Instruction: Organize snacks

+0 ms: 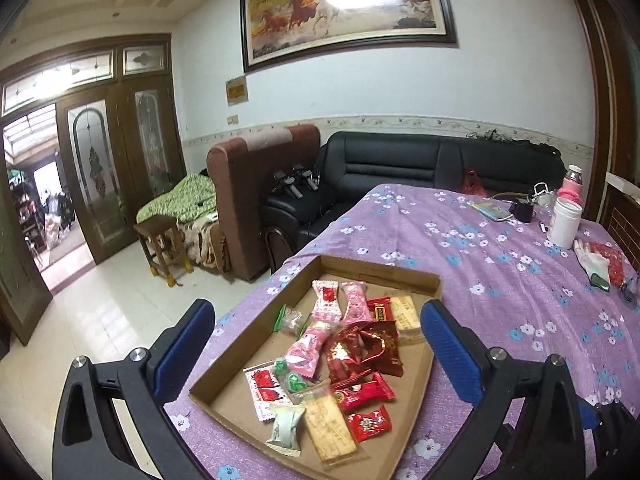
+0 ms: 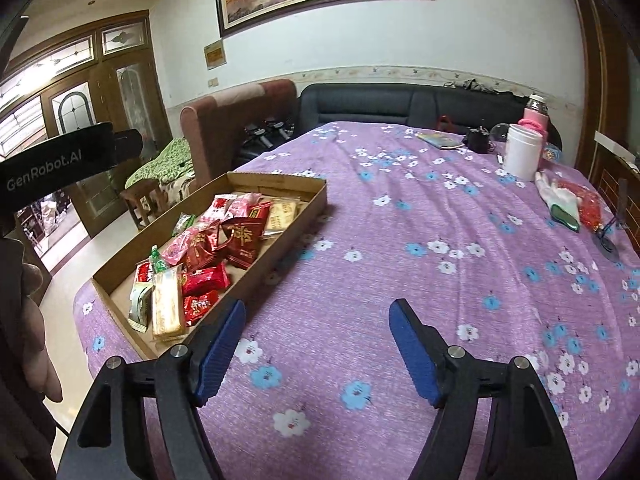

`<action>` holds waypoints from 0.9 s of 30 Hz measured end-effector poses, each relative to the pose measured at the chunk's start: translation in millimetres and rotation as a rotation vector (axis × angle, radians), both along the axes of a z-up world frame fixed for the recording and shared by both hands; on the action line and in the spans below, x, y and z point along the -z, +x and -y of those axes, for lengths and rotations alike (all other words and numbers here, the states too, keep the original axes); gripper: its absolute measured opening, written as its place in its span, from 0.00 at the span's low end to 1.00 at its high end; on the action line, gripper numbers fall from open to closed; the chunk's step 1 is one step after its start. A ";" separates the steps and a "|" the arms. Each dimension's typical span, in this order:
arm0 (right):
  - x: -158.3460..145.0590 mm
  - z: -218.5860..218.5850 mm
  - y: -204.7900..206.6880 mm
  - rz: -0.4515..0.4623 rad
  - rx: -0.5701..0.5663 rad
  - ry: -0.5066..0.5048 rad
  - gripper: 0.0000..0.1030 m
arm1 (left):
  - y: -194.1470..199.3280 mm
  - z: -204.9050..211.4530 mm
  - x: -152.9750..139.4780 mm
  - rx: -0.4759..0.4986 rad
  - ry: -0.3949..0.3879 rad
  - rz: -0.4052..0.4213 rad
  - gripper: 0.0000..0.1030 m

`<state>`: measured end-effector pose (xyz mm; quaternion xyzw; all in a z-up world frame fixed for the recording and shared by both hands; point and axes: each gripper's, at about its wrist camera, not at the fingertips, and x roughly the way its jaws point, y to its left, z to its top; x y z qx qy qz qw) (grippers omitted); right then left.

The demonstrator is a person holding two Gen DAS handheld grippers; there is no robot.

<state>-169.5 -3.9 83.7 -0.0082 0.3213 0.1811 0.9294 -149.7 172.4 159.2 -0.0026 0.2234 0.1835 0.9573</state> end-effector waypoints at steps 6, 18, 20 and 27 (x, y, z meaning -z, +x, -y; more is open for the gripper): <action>2.8 12.5 -1.6 0.003 0.031 0.004 0.78 | -10.5 13.4 -1.0 0.004 0.019 0.048 1.00; 1.8 11.7 -6.6 0.049 0.050 -0.026 0.81 | -37.0 14.1 -1.2 0.031 -0.038 0.205 1.00; 3.3 9.9 -6.4 0.048 0.049 -0.036 0.81 | -31.9 13.8 3.0 0.051 -0.051 0.174 1.00; 8.2 3.9 -1.6 0.036 0.057 -0.068 0.83 | -21.6 0.1 14.0 0.071 -0.133 0.113 1.00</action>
